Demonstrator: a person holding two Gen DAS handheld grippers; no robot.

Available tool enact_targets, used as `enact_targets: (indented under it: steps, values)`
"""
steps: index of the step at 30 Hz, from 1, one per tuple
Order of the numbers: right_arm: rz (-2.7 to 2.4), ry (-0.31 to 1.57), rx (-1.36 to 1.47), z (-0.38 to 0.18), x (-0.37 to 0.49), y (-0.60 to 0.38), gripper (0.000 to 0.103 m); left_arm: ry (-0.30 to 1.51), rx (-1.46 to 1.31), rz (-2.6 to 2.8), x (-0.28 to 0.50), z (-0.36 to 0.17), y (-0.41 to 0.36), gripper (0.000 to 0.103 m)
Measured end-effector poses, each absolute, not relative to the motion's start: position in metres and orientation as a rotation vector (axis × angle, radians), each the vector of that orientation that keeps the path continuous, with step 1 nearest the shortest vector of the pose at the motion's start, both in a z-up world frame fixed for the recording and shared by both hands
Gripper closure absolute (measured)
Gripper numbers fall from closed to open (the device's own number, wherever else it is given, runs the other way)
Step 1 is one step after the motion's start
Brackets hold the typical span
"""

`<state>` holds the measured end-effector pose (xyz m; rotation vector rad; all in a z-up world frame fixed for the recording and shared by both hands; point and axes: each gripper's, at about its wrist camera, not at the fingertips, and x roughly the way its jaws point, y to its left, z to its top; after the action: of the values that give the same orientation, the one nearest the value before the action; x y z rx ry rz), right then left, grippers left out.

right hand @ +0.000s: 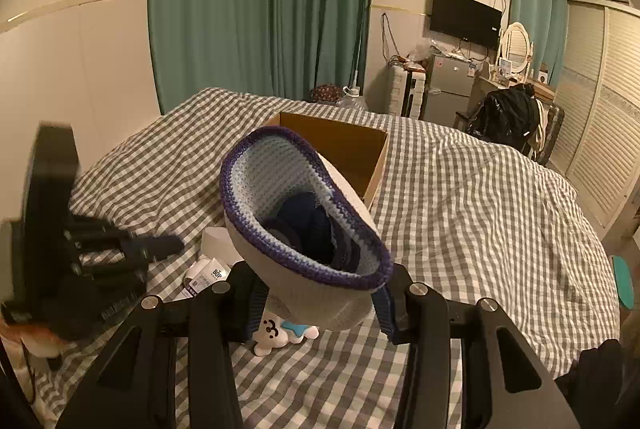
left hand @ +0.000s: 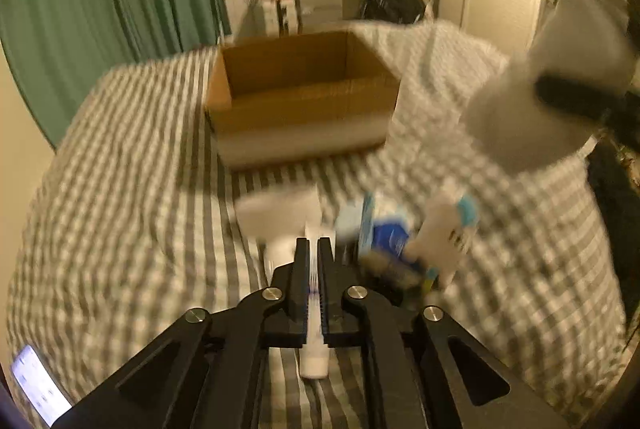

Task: Organize objects
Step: 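Grasp the toothpaste tube with the left gripper while the right gripper holds the sock, then carry the toothpaste and sock into the box and open both grippers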

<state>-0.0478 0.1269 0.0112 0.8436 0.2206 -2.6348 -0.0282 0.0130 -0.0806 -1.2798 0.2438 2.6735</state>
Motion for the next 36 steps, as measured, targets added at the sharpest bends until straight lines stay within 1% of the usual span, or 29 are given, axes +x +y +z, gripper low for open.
enact_targets:
  steps: [2,3,4,6,7,8,9,10,11,12,17,20,23,29,33,36]
  values:
    - [-2.626,0.221,0.857,0.006,-0.049,0.127,0.059,0.236,-1.373,2.650,-0.029,-0.104,0.010,0.096]
    - [-2.622,0.221,0.864,0.003,-0.048,0.126,0.059,0.232,-1.399,2.641,-0.029,-0.111,0.009,0.091]
    - [-2.616,0.220,0.874,-0.001,-0.047,0.128,0.059,0.229,-1.408,2.628,-0.028,-0.117,0.009,0.086]
    - [-2.612,0.219,0.889,-0.005,-0.048,0.129,0.059,0.265,-1.432,2.637,-0.029,-0.123,0.010,0.062]
    - [-2.612,0.219,0.896,-0.007,-0.048,0.130,0.059,0.294,-1.436,2.654,-0.030,-0.124,0.010,0.058]
    - [-2.613,0.217,0.900,-0.009,-0.048,0.131,0.059,0.299,-1.429,2.663,-0.030,-0.123,0.010,0.056]
    - [-2.614,0.214,0.903,-0.009,-0.048,0.132,0.059,0.287,-1.423,2.658,-0.030,-0.123,0.010,0.057]
    - [-2.616,0.211,0.903,-0.010,-0.047,0.132,0.059,0.267,-1.421,2.646,-0.031,-0.122,0.009,0.060]
    - [-2.616,0.210,0.901,-0.010,-0.046,0.132,0.059,0.237,-1.427,2.621,-0.032,-0.123,0.007,0.076]
    - [-2.615,0.210,0.898,-0.010,-0.046,0.132,0.059,0.195,-1.433,2.585,-0.033,-0.125,0.006,0.083]
    - [-2.610,0.216,0.895,-0.012,-0.044,0.132,0.059,0.205,-1.401,2.611,-0.030,-0.117,0.004,0.084]
    - [-2.610,0.219,0.883,-0.008,-0.047,0.131,0.059,0.164,-1.306,2.639,-0.029,-0.085,0.003,0.084]
    - [-2.611,0.230,0.862,0.001,-0.053,0.128,0.059,0.163,-1.200,2.684,-0.035,-0.049,0.001,0.084]
    - [-2.634,0.268,0.766,0.032,-0.076,0.113,0.059,0.174,-1.071,2.742,-0.074,0.004,0.001,0.084]
    - [-2.652,0.280,0.711,0.051,-0.097,0.104,0.059,0.137,-1.042,2.745,-0.110,0.021,0.001,0.084]
    - [-2.659,0.279,0.687,0.062,-0.120,0.097,0.059,0.151,-1.037,2.761,-0.138,0.027,0.002,0.084]
